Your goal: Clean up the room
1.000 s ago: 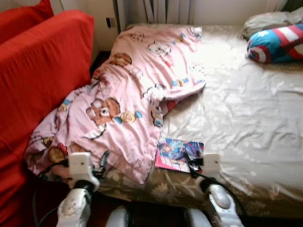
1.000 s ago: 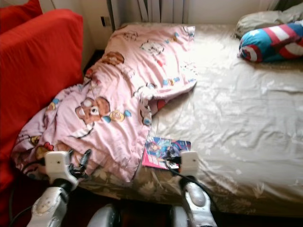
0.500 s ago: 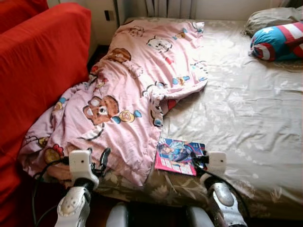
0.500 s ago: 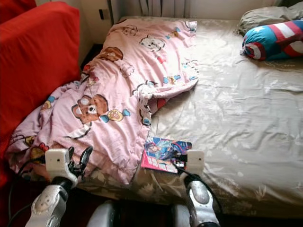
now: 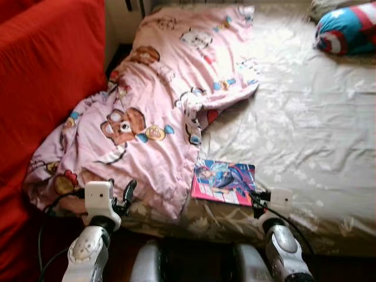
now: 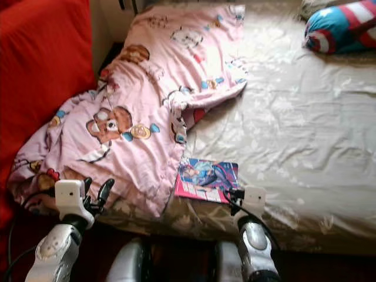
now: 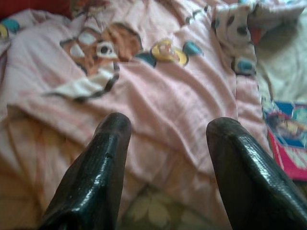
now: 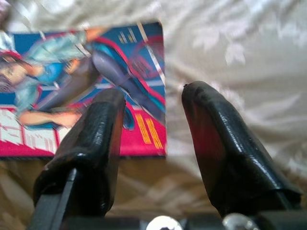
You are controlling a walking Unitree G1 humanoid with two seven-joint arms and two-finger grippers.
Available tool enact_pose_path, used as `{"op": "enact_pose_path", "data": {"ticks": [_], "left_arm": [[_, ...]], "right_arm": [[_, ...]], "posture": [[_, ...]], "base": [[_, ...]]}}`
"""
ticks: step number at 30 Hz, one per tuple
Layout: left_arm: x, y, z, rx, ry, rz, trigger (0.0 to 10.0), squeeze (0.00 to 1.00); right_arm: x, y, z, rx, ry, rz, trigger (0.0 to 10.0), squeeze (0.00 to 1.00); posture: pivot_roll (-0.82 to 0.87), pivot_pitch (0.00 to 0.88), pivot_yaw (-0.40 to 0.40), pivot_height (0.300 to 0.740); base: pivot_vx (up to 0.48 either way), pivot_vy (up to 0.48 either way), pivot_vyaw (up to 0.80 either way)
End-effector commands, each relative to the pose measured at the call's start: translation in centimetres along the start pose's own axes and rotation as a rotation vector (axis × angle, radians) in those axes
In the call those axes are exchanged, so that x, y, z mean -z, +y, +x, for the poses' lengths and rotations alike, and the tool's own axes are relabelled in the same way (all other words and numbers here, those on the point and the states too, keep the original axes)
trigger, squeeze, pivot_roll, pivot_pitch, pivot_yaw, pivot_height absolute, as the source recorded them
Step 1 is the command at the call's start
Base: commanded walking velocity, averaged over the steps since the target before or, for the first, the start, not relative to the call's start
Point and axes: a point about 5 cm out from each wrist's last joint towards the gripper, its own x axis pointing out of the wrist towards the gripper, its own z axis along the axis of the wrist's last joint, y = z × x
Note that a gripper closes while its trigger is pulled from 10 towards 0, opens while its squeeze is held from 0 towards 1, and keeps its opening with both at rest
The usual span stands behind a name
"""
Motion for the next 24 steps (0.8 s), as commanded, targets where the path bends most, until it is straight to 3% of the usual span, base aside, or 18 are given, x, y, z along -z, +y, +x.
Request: {"op": "enact_pose_path", "data": {"ticks": [1,9,15,16,19,20,21,22,24], "left_arm": [[0.7,0.4,-1.2,-0.003,0.049,0.007,10.0,0.0],[0.9,1.1,-3.1,-0.013,0.09,0.024,10.0,0.0],[0.8,1.0,-3.8,-0.002,0.11,0.042,10.0,0.0],[0.7,1.0,-4.1,0.0,0.117,0.048,10.0,0.0],[0.7,1.2,-4.4,-0.002,0.122,0.051,10.0,0.0],[0.7,1.2,-4.5,-0.002,0.127,0.053,10.0,0.0],[0.6,1.2,-4.6,0.001,0.132,0.056,10.0,0.0],[0.6,1.2,-4.7,0.003,0.134,0.058,10.0,0.0],[0.6,1.2,-4.8,0.005,0.136,0.059,10.0,0.0]], "right_arm": [[1.0,-0.3,-0.3,0.035,0.044,0.047,10.0,0.0],[-0.1,-0.4,0.4,0.025,0.012,0.125,10.0,0.0],[-0.9,-1.3,0.9,0.055,-0.001,0.252,10.0,0.0],[-1.1,-1.5,1.0,0.062,-0.006,0.281,10.0,1.0],[-1.1,-1.7,1.1,0.067,-0.004,0.312,10.0,1.0],[-1.1,-1.7,1.1,0.065,0.001,0.325,10.0,0.88],[-1.0,-1.8,1.1,0.071,0.003,0.341,10.0,0.11],[-1.0,-1.9,1.1,0.076,0.004,0.357,10.0,0.0],[-1.0,-2.0,1.1,0.079,0.003,0.369,10.0,0.0]], "posture": [[0.07,0.294,0.076,0.612],[0.1,0.327,0.098,0.612],[0.13,0.344,0.115,0.612],[0.14,0.354,0.123,0.612],[0.15,0.363,0.13,0.612],[0.15,0.367,0.134,0.612],[0.15,0.368,0.136,0.612],[0.15,0.37,0.139,0.612],[0.16,0.373,0.141,0.612]], "base": [[0.0,0.0,0.0],[0.0,0.0,0.0],[0.0,0.0,0.0],[0.0,0.0,0.0],[0.0,0.0,0.0],[0.0,0.0,0.0],[0.0,0.0,0.0],[0.0,0.0,0.0],[0.0,0.0,0.0]]}}
